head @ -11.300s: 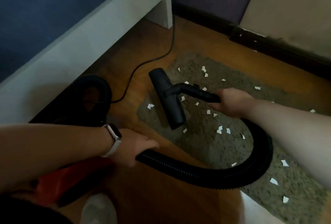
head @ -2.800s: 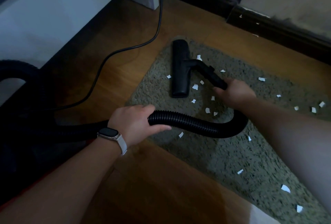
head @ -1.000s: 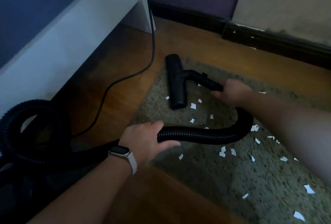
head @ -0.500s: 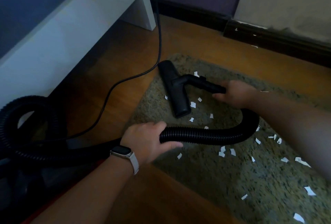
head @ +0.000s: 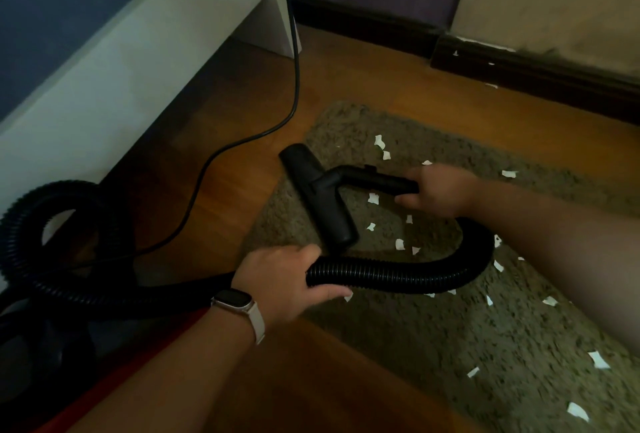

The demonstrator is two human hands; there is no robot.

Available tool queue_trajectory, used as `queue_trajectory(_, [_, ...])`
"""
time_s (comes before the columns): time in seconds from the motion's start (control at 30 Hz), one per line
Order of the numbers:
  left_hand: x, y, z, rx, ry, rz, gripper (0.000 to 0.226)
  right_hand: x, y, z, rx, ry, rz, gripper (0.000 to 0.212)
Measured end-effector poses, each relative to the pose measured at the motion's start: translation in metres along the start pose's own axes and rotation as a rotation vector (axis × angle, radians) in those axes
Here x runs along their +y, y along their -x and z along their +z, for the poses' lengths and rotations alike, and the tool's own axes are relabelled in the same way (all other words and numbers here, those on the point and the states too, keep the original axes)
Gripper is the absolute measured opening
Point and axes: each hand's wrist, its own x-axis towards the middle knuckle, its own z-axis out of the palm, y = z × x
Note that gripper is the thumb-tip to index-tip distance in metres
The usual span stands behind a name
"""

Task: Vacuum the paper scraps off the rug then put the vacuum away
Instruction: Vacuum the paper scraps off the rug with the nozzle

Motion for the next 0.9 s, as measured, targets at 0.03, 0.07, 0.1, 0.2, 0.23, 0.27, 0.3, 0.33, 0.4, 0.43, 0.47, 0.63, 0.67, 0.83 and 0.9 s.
queue_trajectory(0.03, [0.001, 0.001, -0.001, 0.009, -0.001, 0.002, 0.085, 0.002, 0.002, -0.002, -0.010, -0.004, 0.008, 0.036])
queue_trajectory(0.07, [0.002, 0.001, -0.002, 0.027, -0.006, 0.005, 0.081, 0.003, 0.003, -0.003, -0.017, -0.003, 0.023, 0.036])
queue_trajectory(0.1, [0.003, 0.001, -0.003, 0.045, -0.014, 0.006, 0.074, 0.006, 0.004, -0.004, -0.016, -0.001, 0.042, 0.037])
queue_trajectory(0.2, [0.005, -0.001, -0.005, 0.077, -0.010, 0.010, 0.062, 0.014, 0.008, -0.006, 0.015, -0.015, 0.096, 0.037])
queue_trajectory(0.23, [0.006, -0.001, -0.005, 0.082, 0.001, 0.011, 0.061, 0.016, 0.008, -0.006, 0.021, -0.031, 0.113, 0.037])
queue_trajectory(0.27, [0.006, -0.001, -0.005, 0.085, 0.010, 0.011, 0.061, 0.018, 0.009, -0.008, 0.022, -0.050, 0.131, 0.036])
queue_trajectory(0.3, [0.007, -0.001, -0.005, 0.091, 0.015, 0.011, 0.062, 0.020, 0.010, -0.009, 0.019, -0.067, 0.148, 0.035])
queue_trajectory(0.33, [0.007, -0.001, -0.005, 0.102, 0.019, 0.012, 0.064, 0.022, 0.010, -0.010, 0.015, -0.080, 0.165, 0.034])
queue_trajectory(0.4, [0.007, -0.001, -0.005, 0.108, 0.040, 0.011, 0.071, 0.023, 0.011, -0.012, 0.014, -0.097, 0.193, 0.031])
queue_trajectory(0.43, [0.007, 0.000, -0.004, 0.102, 0.052, 0.012, 0.073, 0.022, 0.011, -0.011, 0.021, -0.093, 0.200, 0.030])
queue_trajectory(0.47, [0.006, 0.000, -0.004, 0.098, 0.058, 0.016, 0.073, 0.020, 0.012, -0.011, 0.030, -0.079, 0.203, 0.030])
queue_trajectory(0.63, [0.005, 0.001, -0.004, 0.098, 0.046, 0.037, 0.074, 0.009, 0.018, -0.010, 0.002, -0.039, 0.134, 0.033])
queue_trajectory(0.67, [0.005, 0.001, -0.004, 0.090, 0.046, 0.033, 0.076, 0.006, 0.019, -0.010, -0.005, -0.026, 0.108, 0.033])
queue_trajectory(0.83, [0.004, -0.002, -0.008, 0.077, 0.045, 0.031, 0.078, 0.004, 0.023, -0.017, 0.019, -0.026, 0.108, 0.025])
queue_trajectory(0.9, [0.004, -0.006, -0.011, 0.083, 0.055, 0.015, 0.077, 0.013, 0.026, -0.019, 0.058, -0.097, 0.177, 0.021])
